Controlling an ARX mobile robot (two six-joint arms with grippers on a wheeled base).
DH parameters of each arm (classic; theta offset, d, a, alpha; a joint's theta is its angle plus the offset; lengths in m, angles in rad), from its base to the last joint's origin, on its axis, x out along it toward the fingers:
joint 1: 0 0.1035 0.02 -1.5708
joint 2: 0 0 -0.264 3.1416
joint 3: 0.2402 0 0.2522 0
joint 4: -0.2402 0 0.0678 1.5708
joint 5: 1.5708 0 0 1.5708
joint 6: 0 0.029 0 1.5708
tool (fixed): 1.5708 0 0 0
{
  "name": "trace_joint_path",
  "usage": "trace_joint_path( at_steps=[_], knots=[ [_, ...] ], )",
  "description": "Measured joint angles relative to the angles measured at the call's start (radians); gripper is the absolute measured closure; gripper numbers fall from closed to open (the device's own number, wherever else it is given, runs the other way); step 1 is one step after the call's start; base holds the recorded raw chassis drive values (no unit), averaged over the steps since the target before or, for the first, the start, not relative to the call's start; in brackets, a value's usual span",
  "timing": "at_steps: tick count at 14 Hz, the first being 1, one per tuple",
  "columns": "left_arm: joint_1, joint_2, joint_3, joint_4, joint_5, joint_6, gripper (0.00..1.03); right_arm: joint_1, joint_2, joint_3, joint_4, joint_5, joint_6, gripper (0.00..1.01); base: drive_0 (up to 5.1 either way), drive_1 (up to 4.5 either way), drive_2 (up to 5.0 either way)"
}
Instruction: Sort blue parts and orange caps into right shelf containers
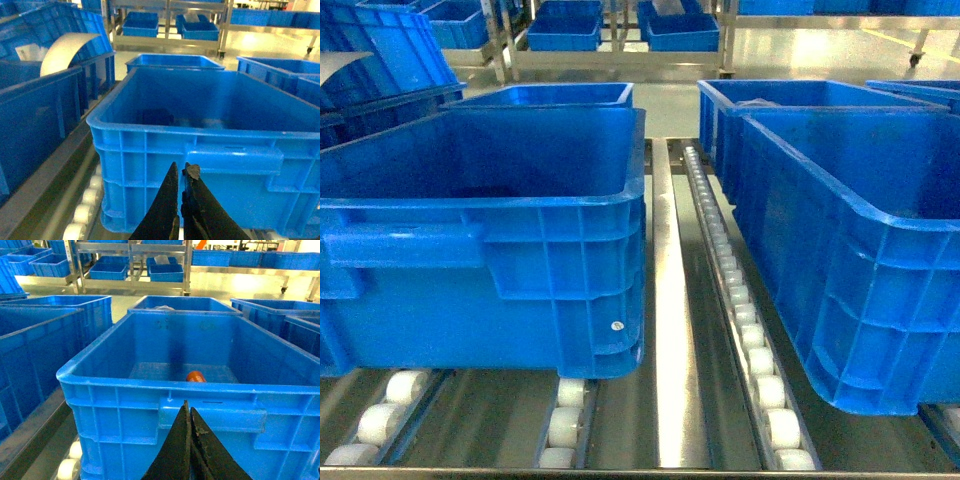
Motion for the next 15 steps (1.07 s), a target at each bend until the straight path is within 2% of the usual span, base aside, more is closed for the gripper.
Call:
trace_joint_path(
  at_steps=[7,15],
  knots=[
    [0.000,-0.334,-0.003,-0.301,0.000,0.000,1.01,0.000,-0.312,-0.001,-0.285,0.000,0.000,1.00,0.0,0.00,0.0],
    [0.000,-0.563,-0.003,-0.527,0.000,0.000,1.01,0.000,-0.517,-0.001,-0.487,0.000,0.000,1.00,0.0,0.00,0.0]
  ],
)
